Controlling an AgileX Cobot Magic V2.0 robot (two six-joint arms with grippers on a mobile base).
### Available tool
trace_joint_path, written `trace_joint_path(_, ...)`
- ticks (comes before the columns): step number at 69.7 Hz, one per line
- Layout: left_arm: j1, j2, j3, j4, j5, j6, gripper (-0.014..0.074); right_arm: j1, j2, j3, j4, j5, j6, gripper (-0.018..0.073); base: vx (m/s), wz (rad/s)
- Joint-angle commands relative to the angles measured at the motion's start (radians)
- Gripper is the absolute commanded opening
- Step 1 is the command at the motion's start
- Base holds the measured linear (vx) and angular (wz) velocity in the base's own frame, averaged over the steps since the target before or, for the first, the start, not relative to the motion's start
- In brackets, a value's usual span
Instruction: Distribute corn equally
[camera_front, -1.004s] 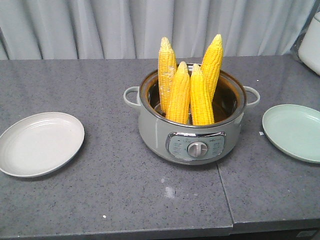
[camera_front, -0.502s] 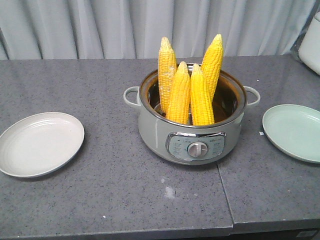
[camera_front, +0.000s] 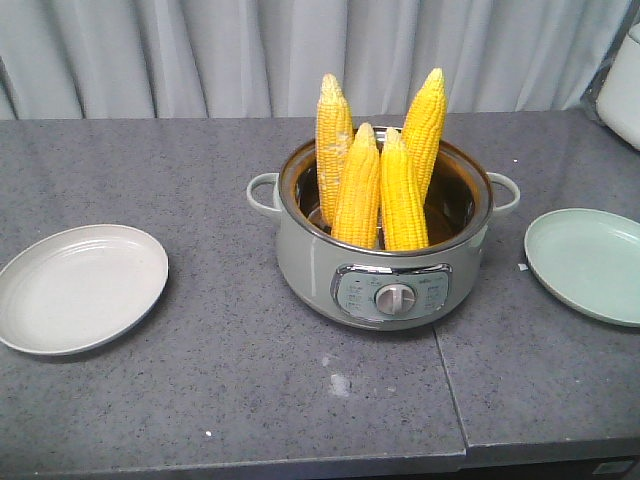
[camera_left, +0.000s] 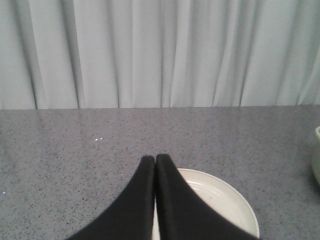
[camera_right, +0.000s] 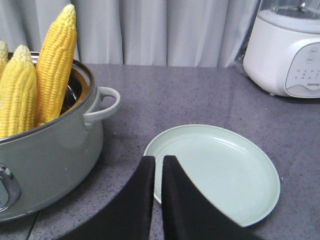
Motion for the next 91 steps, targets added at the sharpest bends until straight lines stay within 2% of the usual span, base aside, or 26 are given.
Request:
trace_joint_path(1, -0.007, 0.069, -0.093, 0.002, -0.02, 0.003, -0.0009, -0.006, 0.082, -0.108, -0.004, 0.016, -0.008, -0.0011, 0.0, 0.0)
trace_joint_path(13, -0.007, 0.191, -0.199, 0.002, 0.073, 0.002, -0.0009, -0.006, 0.205, -0.228, -0.004, 0.118, -0.008, -0.0011, 0.0, 0.0)
trace_joint_path(26, -0.007, 0.321, -0.29, 0.001, 0.202, -0.001, -0.0009, -0.006, 0.304, -0.295, -0.001, 0.128, -0.008, -0.0011, 0.0, 0.0)
trace_joint_path(54, -0.007, 0.504, -0.307, -0.019, 0.16, -0.001, -0.0009, -0.006, 0.452, -0.391, 0.0, 0.205, -0.008, -0.0011, 0.0, 0.0)
trace_joint_path(70, -0.007, 0.578, -0.384, -0.029, 0.271, 0.002, -0.0009, -0.006, 0.481, -0.423, 0.031, 0.259, -0.008, -0.0011, 0.0, 0.0)
trace_joint_path(91, -0.007, 0.584, -0.386, -0.024, 0.282, 0.002, -0.0009, -0.006, 0.481, -0.423, 0.034, 0.254, -0.008, -0.0011, 0.0, 0.0)
